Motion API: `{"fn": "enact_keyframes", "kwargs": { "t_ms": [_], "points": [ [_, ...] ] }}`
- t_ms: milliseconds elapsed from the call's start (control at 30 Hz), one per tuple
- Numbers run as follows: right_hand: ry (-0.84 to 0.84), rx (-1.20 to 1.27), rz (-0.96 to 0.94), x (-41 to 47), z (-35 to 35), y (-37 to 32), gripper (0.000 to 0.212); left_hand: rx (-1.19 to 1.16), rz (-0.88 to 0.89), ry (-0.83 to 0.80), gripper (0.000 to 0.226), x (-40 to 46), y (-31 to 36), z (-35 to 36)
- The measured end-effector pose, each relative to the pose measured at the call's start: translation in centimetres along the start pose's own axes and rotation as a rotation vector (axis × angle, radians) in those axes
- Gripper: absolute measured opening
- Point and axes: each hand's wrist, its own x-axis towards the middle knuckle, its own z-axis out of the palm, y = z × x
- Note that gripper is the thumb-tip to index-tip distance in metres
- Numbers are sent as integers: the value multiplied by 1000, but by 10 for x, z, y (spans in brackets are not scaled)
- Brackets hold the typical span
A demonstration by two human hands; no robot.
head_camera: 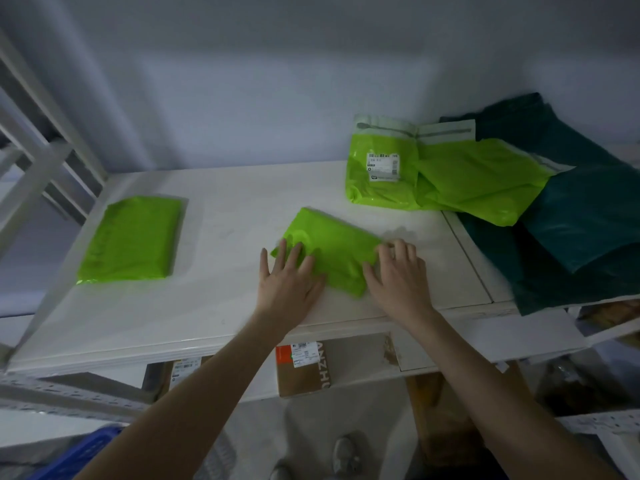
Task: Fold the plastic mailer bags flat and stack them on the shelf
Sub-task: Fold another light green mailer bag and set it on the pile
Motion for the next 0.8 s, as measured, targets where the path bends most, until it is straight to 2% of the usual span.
{"fn": "enact_keyframes", "kwargs": {
  "t_ms": [100, 233, 400, 567, 700, 800],
  "points": [
    [-76, 85, 11, 18, -8, 4, 40, -9, -33, -59, 82, 4, -3, -2],
    [-186, 142, -38, 32, -6, -1, 54, -43, -44, -62, 77, 9, -6, -2],
    [-309, 248, -64, 45, -2, -7, 60, -88, -194, -48, 47, 14, -6, -10],
    [-305, 284, -187, 50, 2, -10, 63, -391, -494, 59, 42, 23, 2, -14],
    [-240, 356, -219, 52, 1, -19, 58, -715, -444, 139, 45, 26, -1, -17],
    [-239, 408, -231, 56, 2, -36, 47, -768, -428, 200, 49, 25, -12, -24]
  ]
}}
